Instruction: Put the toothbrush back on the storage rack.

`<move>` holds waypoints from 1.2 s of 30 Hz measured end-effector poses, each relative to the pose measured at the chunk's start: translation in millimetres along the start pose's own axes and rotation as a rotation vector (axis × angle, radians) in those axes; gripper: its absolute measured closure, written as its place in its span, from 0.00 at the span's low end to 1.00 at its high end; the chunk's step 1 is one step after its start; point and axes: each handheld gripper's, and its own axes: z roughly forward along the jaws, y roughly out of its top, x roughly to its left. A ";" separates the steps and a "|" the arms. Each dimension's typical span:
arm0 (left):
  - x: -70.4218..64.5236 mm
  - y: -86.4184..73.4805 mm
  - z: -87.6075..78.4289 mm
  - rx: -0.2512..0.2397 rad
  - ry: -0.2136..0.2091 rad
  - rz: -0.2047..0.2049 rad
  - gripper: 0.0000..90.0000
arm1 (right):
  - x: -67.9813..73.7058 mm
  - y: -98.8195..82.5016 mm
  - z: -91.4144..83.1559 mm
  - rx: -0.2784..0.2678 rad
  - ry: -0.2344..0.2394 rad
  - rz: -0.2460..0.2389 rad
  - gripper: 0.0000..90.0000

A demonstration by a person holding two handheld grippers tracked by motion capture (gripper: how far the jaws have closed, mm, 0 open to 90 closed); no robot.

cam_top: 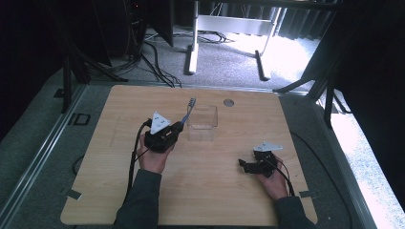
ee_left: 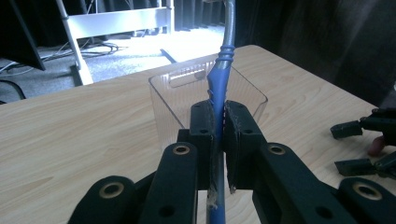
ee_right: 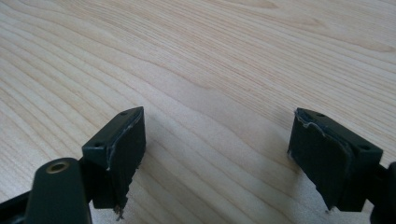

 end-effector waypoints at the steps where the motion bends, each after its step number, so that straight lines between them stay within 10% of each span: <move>1: 0.0 0.0 0.0 0.000 0.000 0.000 0.92 | 0.0 0.0 0.0 0.000 0.000 0.000 0.21; 36: 11.8 10.7 18.6 -0.077 -0.025 0.025 0.92 | -0.2 0.0 0.1 -0.001 0.000 -0.003 0.21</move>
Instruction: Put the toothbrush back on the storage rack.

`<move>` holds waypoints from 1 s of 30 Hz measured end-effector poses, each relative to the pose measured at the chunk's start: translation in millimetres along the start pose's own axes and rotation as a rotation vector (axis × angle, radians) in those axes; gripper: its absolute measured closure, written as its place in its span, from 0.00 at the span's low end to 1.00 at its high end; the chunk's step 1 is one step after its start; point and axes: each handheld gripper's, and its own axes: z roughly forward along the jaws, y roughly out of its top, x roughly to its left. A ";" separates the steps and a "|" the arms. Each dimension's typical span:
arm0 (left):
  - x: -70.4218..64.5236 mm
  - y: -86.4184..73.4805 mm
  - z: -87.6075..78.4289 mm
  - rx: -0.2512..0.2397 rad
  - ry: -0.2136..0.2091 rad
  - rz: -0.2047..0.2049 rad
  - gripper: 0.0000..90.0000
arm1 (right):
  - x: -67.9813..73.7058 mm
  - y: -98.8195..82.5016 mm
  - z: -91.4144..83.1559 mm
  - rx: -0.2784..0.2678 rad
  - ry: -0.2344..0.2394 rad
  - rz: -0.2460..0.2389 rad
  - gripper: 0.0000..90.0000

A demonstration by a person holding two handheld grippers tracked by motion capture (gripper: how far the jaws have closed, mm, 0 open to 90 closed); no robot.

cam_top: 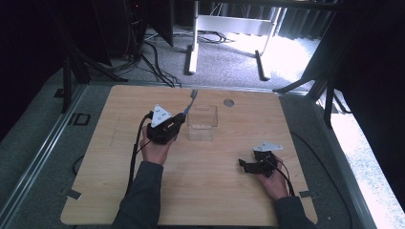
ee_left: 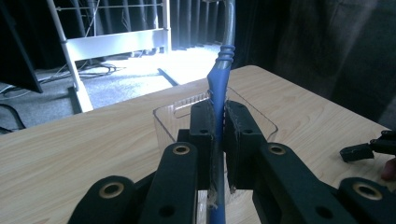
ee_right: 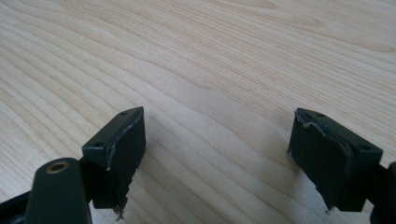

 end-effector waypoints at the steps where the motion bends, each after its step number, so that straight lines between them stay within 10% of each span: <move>1: 0.4 1.1 1.1 -0.002 -0.004 -0.001 0.92 | 0.0 0.0 0.0 0.000 0.000 0.000 0.21; 30: 6.4 5.8 13.3 -0.059 -0.032 -0.035 0.92 | 0.1 0.0 -0.1 0.001 0.000 0.002 0.21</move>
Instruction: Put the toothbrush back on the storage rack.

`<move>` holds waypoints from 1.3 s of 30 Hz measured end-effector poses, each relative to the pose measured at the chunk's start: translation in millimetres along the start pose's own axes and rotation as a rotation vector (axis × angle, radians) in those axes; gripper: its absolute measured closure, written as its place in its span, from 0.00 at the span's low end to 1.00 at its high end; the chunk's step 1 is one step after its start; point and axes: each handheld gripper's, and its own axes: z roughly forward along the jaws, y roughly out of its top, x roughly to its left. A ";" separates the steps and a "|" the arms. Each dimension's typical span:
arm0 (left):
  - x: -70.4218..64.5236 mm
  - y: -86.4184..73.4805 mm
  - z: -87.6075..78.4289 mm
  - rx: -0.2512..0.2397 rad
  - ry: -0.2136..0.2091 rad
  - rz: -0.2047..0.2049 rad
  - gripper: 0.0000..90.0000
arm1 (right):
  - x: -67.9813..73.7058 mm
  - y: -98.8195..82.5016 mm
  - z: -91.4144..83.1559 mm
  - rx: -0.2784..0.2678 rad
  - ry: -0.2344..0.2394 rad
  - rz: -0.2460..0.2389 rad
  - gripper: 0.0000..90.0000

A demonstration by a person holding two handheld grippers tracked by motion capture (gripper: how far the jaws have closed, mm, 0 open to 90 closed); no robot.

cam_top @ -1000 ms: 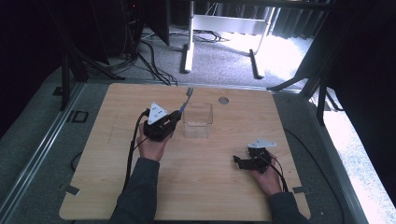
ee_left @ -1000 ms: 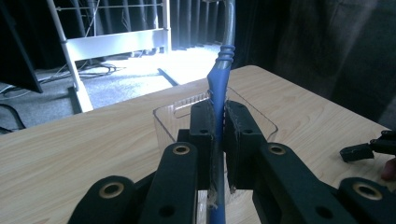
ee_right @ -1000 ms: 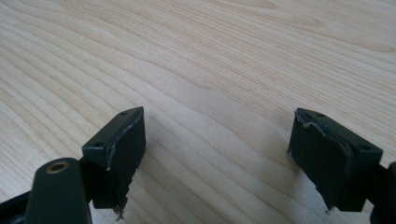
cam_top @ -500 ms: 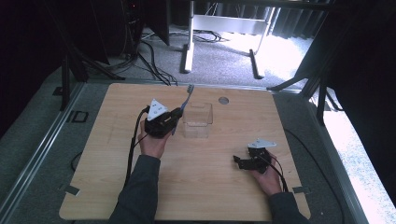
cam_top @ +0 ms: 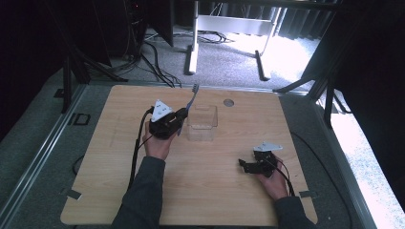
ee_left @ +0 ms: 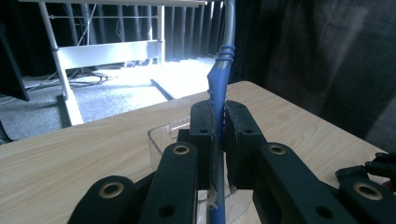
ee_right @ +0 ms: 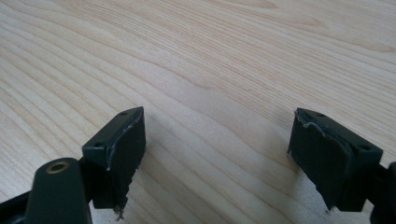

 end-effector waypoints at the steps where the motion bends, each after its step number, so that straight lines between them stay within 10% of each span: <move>1: 0.2 -0.1 0.5 -0.005 -0.005 -0.004 0.92 | 0.0 0.0 0.0 0.000 0.000 -0.001 0.21; 20: 4.6 0.8 13.1 -0.046 -0.020 -0.058 0.92 | -0.1 0.0 0.0 -0.001 0.000 -0.001 0.21; 39: 2.3 5.4 26.5 -0.050 -0.045 -0.010 0.92 | -0.1 0.0 0.0 0.000 0.000 -0.001 0.21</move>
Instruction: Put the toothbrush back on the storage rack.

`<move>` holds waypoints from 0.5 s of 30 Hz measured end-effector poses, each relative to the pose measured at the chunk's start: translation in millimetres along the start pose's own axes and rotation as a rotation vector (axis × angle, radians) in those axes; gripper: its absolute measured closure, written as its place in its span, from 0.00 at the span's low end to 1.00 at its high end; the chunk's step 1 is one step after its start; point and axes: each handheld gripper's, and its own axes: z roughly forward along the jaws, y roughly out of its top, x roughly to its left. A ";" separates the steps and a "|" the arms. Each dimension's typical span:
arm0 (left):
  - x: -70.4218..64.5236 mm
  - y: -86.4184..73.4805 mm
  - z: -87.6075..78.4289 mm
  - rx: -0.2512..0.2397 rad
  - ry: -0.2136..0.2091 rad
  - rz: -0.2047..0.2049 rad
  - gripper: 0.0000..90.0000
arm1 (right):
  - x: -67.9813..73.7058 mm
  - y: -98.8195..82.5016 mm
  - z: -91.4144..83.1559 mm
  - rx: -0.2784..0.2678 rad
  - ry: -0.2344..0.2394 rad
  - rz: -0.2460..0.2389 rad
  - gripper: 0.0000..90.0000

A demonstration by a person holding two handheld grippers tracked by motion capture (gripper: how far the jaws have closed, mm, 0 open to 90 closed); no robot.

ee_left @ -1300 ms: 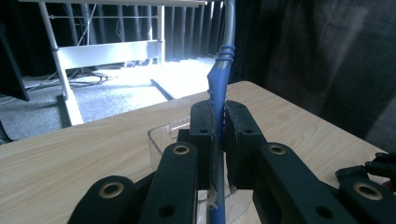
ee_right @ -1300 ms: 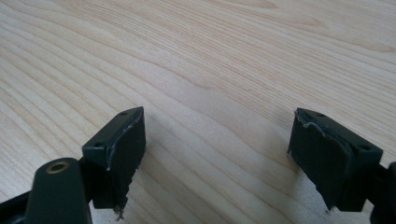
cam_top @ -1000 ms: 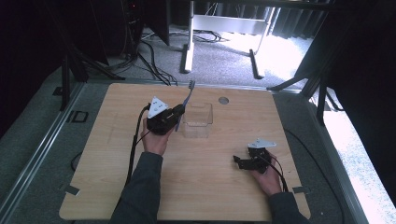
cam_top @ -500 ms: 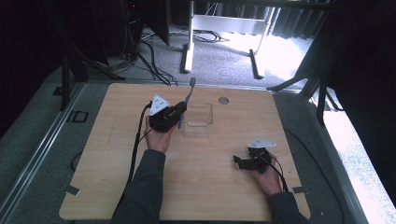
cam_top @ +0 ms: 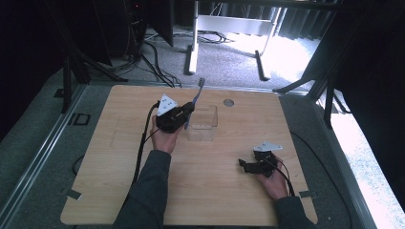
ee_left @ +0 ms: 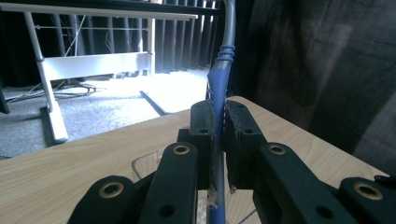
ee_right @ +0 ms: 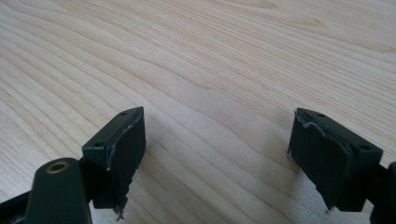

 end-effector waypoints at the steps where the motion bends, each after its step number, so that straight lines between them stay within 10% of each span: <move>1: 0.2 -0.2 0.5 -0.002 -0.003 -0.002 0.92 | 0.0 0.0 0.0 0.000 0.000 0.001 0.21; 15: 3.0 -5.1 8.4 -0.025 -0.024 0.005 0.92 | 0.0 0.0 -0.1 0.001 0.000 0.000 0.21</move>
